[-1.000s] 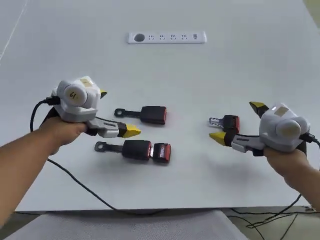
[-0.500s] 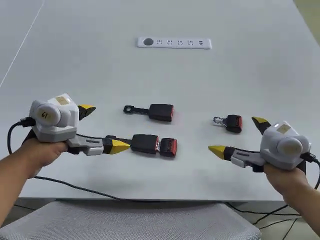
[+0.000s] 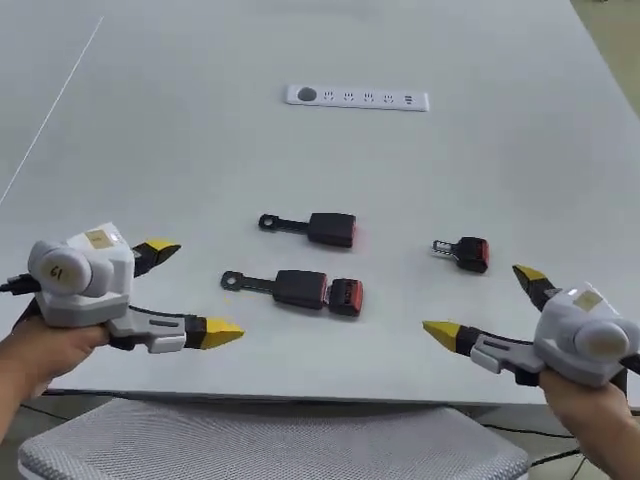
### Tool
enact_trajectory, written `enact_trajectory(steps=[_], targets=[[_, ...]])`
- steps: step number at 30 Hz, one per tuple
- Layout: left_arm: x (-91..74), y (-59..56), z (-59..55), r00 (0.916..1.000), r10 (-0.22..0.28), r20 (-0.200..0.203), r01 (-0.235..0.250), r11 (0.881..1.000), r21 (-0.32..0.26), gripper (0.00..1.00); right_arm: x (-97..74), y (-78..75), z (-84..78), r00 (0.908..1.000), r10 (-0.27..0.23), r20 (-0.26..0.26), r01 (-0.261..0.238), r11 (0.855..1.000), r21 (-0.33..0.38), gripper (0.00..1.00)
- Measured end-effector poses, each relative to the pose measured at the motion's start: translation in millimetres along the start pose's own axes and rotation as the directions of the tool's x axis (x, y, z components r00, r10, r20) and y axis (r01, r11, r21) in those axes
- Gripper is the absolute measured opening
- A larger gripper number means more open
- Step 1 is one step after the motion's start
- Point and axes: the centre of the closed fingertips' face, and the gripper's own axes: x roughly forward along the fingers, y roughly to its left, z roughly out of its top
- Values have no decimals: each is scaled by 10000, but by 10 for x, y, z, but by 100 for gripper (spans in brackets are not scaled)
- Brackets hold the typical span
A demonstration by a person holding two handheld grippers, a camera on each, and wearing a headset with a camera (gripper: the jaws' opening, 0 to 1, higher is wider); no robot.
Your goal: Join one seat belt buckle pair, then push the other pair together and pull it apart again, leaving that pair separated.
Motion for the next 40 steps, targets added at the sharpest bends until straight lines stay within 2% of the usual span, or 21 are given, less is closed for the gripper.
enact_trajectory(steps=[4,8,21,28,36,40], targets=[[-24,-10,-32,10000,27,-1,-27,9999,-100,100,-42,47,-58,9999,34,-121,-35,10000,-49,100],[-34,26,-35,9999,136,19,-136,9998,-176,100,-35,42,-94,9997,4,-243,-5,10000,-70,100],[-72,56,2,9996,255,105,-253,9995,-174,100,-20,47,-21,9997,66,-240,-74,9993,-359,100],[-89,37,-31,9996,290,50,-289,9993,-223,100,-39,58,-64,9989,98,-450,-120,9987,-488,100],[-101,19,-32,9994,337,61,-335,9992,-239,100,-46,72,-65,9990,166,-426,-187,9987,-483,100],[-101,17,-35,9994,359,20,-359,9991,-218,100,-40,83,-88,9979,211,-618,-248,9979,-595,100]])
